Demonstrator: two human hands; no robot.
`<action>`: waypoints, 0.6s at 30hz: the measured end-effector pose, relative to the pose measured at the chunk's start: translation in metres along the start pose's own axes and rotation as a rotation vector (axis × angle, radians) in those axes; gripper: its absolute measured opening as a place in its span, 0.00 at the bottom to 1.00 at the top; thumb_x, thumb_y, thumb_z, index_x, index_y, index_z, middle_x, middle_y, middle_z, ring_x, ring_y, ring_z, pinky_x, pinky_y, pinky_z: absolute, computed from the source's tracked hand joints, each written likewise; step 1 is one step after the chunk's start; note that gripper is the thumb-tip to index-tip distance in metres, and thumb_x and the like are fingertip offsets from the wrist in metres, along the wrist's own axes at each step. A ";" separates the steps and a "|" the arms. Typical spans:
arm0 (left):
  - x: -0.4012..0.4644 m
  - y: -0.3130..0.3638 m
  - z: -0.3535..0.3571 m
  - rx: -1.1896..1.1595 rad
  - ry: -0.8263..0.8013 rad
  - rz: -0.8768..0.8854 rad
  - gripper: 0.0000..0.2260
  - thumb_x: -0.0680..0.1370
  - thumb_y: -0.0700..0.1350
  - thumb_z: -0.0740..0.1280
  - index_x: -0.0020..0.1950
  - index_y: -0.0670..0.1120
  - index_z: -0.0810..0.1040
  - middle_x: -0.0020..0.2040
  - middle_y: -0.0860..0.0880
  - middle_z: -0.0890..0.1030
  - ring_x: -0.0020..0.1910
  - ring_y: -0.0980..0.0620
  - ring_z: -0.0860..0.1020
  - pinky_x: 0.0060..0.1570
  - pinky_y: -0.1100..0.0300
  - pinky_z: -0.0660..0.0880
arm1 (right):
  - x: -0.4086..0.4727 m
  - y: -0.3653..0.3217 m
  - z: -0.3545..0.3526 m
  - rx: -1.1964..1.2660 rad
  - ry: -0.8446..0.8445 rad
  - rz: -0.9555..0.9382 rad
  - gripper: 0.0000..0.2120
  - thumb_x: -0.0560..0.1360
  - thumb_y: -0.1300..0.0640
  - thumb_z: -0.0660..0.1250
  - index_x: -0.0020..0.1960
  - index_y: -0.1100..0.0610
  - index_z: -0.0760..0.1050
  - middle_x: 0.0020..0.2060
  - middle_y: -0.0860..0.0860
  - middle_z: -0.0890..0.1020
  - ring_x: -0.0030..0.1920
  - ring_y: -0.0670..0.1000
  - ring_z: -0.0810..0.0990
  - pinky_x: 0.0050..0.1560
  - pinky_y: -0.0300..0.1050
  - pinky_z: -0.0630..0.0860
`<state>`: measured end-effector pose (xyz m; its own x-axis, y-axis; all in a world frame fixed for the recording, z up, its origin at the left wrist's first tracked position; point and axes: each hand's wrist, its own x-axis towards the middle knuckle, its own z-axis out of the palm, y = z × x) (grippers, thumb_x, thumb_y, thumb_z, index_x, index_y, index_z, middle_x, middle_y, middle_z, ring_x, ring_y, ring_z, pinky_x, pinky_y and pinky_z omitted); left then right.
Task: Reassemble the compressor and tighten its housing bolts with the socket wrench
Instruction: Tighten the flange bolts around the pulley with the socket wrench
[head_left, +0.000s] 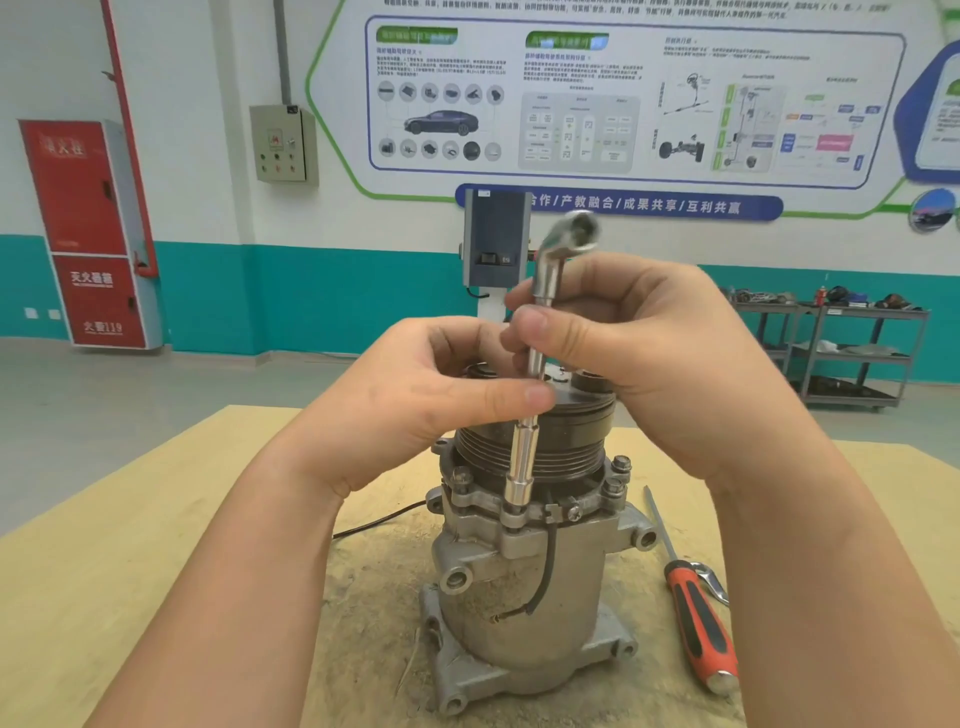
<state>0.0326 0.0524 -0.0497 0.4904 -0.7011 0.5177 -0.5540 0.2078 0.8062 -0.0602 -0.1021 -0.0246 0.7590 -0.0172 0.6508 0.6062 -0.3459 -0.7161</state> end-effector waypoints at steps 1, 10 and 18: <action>0.000 -0.001 0.000 0.001 0.004 0.002 0.08 0.67 0.44 0.78 0.37 0.44 0.80 0.34 0.56 0.80 0.35 0.59 0.79 0.38 0.69 0.74 | 0.001 0.001 0.002 -0.013 0.030 -0.003 0.07 0.64 0.51 0.77 0.39 0.51 0.82 0.36 0.50 0.86 0.40 0.47 0.85 0.47 0.45 0.80; 0.001 -0.002 -0.003 -0.023 0.015 0.029 0.08 0.66 0.46 0.77 0.44 0.47 0.87 0.43 0.48 0.86 0.45 0.53 0.84 0.47 0.65 0.77 | -0.001 0.004 0.002 -0.107 -0.052 0.058 0.08 0.76 0.50 0.67 0.48 0.51 0.84 0.41 0.44 0.86 0.45 0.40 0.83 0.48 0.35 0.77; 0.003 0.000 0.005 -0.059 0.031 0.034 0.07 0.68 0.45 0.74 0.45 0.46 0.87 0.42 0.50 0.87 0.41 0.57 0.83 0.41 0.69 0.76 | 0.004 0.005 0.012 -0.130 0.127 0.032 0.11 0.68 0.49 0.75 0.34 0.53 0.76 0.28 0.45 0.79 0.30 0.42 0.76 0.35 0.34 0.72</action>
<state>0.0306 0.0465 -0.0495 0.4930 -0.6714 0.5533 -0.5307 0.2719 0.8028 -0.0516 -0.0928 -0.0282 0.7360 -0.1457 0.6611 0.5405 -0.4615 -0.7034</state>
